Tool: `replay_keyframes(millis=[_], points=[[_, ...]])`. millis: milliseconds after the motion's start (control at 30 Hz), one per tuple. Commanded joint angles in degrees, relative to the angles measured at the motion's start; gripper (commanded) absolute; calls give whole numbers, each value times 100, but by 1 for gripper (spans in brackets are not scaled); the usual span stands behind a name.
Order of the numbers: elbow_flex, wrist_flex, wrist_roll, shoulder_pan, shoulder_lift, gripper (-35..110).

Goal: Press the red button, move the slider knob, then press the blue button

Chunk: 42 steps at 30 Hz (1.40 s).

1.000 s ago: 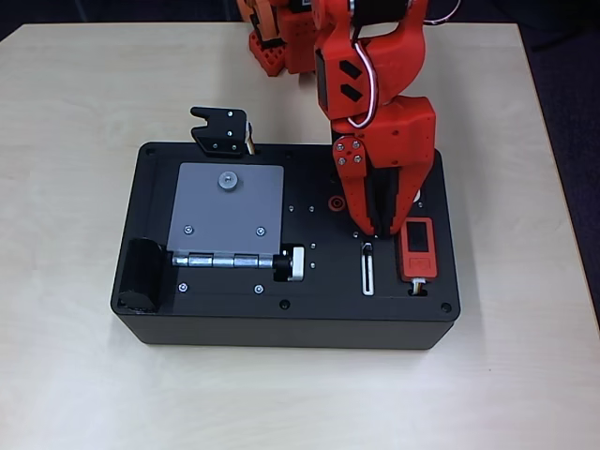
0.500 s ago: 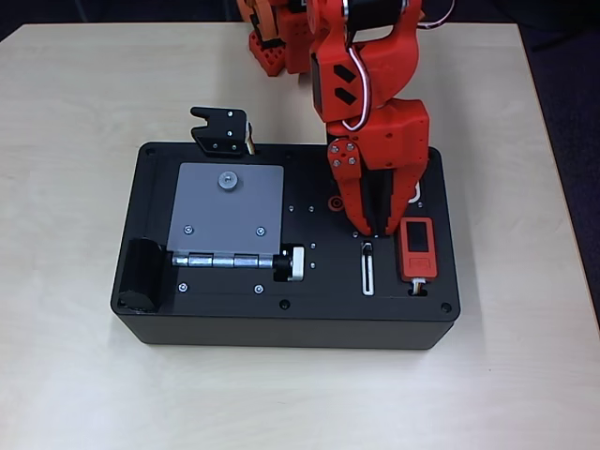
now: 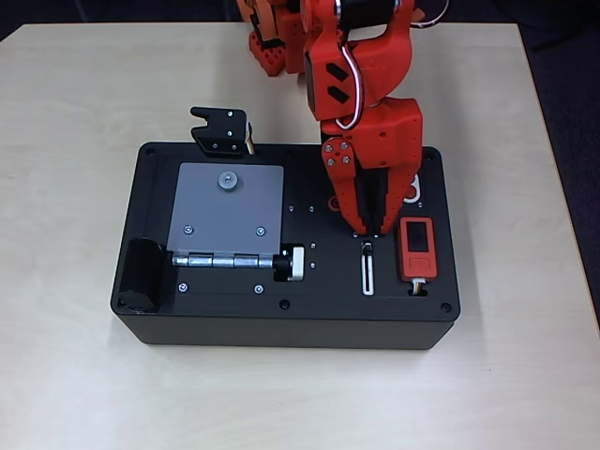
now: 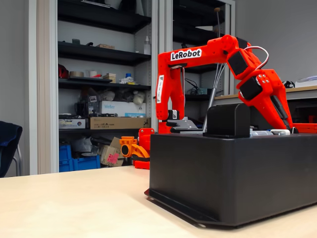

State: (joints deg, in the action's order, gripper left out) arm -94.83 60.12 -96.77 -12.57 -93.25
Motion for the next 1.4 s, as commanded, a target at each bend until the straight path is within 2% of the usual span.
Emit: replay_keyframes(millis=[0,1367], points=[[-53,-132,44,264,-167,0],[2171,18,281,861,1503,0]])
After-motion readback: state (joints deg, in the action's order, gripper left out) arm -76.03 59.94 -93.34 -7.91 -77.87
